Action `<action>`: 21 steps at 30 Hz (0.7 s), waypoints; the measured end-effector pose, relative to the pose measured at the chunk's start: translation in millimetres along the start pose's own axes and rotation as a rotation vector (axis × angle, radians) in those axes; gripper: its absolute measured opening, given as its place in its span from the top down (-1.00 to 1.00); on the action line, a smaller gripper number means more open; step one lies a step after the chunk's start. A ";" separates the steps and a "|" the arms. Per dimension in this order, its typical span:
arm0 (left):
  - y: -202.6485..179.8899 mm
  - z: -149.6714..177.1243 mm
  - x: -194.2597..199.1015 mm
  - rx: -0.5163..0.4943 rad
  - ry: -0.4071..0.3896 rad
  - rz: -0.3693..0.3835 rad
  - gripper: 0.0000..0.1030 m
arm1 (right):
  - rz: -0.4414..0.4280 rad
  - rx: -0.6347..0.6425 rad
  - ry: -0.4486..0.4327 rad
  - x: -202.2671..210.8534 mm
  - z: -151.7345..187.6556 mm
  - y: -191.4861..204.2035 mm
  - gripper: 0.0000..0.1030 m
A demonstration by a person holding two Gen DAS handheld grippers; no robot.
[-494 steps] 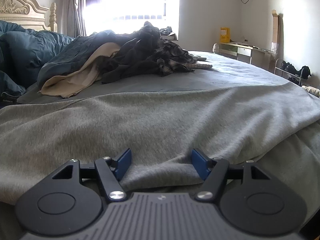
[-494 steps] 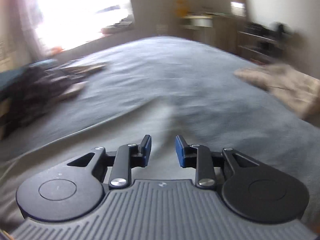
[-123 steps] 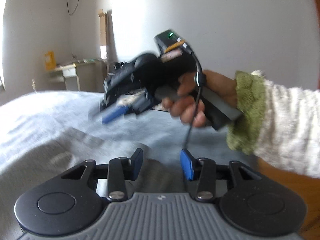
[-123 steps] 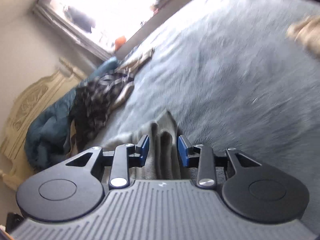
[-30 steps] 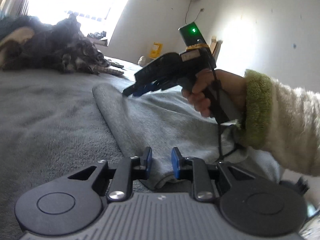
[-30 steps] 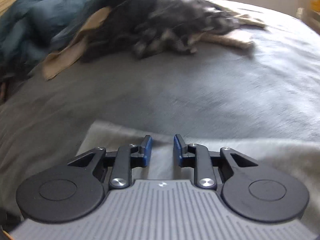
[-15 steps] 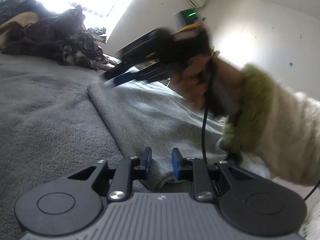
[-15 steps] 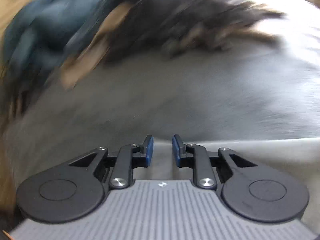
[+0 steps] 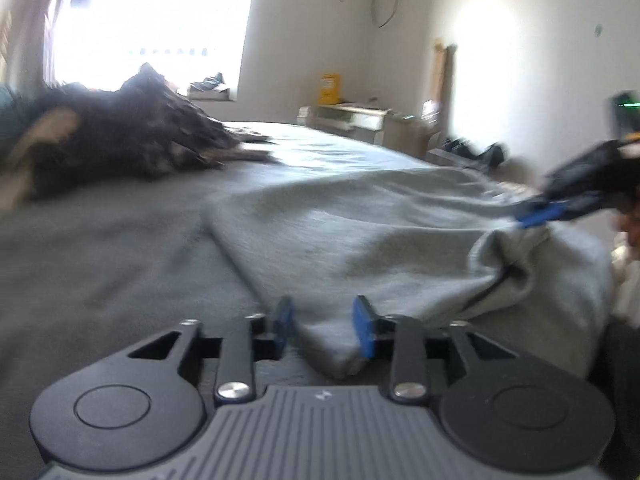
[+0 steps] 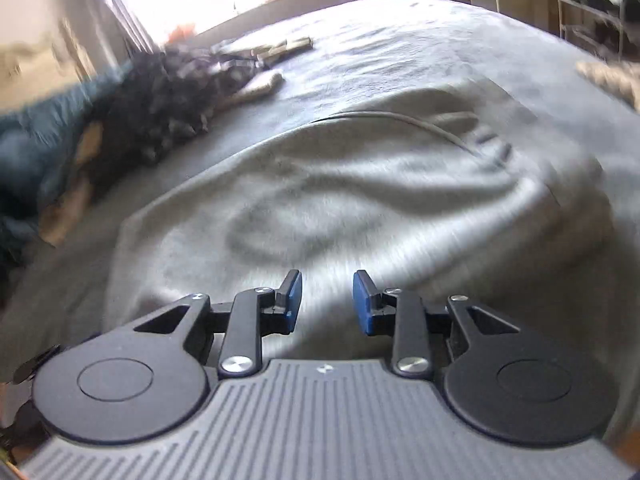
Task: Fold clothes
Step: 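Move both open tools down to the folded edge of the grey hoodie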
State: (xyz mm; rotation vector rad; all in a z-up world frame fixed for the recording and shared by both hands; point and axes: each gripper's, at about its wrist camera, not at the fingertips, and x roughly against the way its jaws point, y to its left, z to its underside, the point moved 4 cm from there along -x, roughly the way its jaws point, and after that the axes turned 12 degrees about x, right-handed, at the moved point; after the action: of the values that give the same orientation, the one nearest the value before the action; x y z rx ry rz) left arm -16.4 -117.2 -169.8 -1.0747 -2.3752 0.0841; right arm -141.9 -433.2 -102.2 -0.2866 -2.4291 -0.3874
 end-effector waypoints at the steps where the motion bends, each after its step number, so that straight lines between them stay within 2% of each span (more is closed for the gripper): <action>1: -1.5 -4.8 3.6 -0.005 0.001 -0.006 0.25 | -0.040 0.003 -0.028 9.3 6.7 3.8 0.46; 4: -16.0 -18.2 10.6 -0.028 0.009 0.036 0.25 | -0.158 0.040 -0.089 28.4 22.0 19.1 0.45; 7: -47.1 -22.6 4.9 -0.130 0.045 0.099 0.19 | -0.236 0.127 -0.095 28.5 30.2 45.5 0.45; 10: -83.0 -12.6 -10.7 -0.289 0.102 0.145 0.18 | -0.227 0.190 -0.081 26.0 41.0 58.7 0.45; 14: -113.1 6.7 -34.0 -0.467 0.154 0.122 0.18 | -0.206 0.165 -0.075 24.3 52.8 54.3 0.42; 21: -123.1 2.9 -55.4 -0.519 0.202 0.130 0.18 | -0.250 0.015 -0.066 11.6 70.8 32.7 0.40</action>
State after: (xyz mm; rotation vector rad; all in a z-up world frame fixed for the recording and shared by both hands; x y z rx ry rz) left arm -71.5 -240.4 -164.0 -1.3930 -2.1905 -0.5971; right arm -181.5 -377.1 -140.7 0.0133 -2.5391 -0.4747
